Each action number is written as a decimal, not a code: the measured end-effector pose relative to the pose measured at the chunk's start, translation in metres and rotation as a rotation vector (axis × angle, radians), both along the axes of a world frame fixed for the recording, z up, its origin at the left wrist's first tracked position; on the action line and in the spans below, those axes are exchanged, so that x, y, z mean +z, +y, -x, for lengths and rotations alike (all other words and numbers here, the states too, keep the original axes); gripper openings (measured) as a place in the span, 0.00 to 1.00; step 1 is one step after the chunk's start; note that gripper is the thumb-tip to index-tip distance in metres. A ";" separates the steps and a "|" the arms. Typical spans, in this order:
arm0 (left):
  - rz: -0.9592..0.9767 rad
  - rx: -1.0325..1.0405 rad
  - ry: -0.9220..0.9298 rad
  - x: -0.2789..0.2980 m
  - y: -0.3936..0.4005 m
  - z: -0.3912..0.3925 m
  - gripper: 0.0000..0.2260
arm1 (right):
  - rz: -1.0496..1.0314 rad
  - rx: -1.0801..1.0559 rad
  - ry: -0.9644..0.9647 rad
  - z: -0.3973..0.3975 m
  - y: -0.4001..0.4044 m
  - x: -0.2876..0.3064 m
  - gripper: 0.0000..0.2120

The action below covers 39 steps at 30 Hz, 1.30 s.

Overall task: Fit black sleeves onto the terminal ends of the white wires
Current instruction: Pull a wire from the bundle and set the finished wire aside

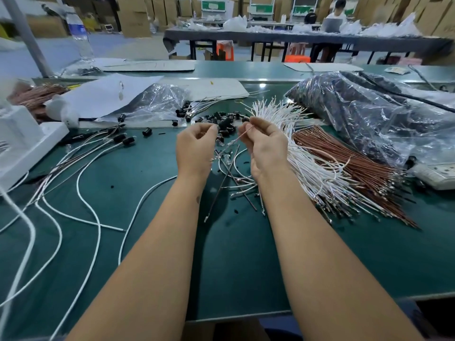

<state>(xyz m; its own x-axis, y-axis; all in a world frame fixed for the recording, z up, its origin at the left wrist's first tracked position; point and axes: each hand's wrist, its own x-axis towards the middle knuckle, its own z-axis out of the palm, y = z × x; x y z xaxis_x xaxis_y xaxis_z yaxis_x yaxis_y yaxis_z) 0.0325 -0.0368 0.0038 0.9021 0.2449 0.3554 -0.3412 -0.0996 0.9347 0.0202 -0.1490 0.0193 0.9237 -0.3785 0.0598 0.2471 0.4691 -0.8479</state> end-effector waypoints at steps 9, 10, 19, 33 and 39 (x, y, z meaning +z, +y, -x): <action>0.046 -0.072 0.032 -0.007 0.006 0.000 0.05 | -0.055 -0.001 0.012 0.003 0.000 -0.002 0.10; 0.041 -0.081 0.030 -0.007 0.007 0.001 0.05 | -0.028 -0.031 0.017 0.003 -0.001 -0.003 0.11; -0.041 -0.151 0.076 -0.008 0.011 0.000 0.03 | 0.188 -0.249 0.032 0.004 -0.011 0.001 0.14; -0.116 -0.172 0.043 -0.007 0.015 0.000 0.06 | 0.503 -0.207 0.052 0.001 -0.009 -0.003 0.14; -0.180 -0.102 -0.029 -0.002 0.010 0.002 0.07 | 0.561 -0.047 0.053 0.001 -0.005 -0.006 0.13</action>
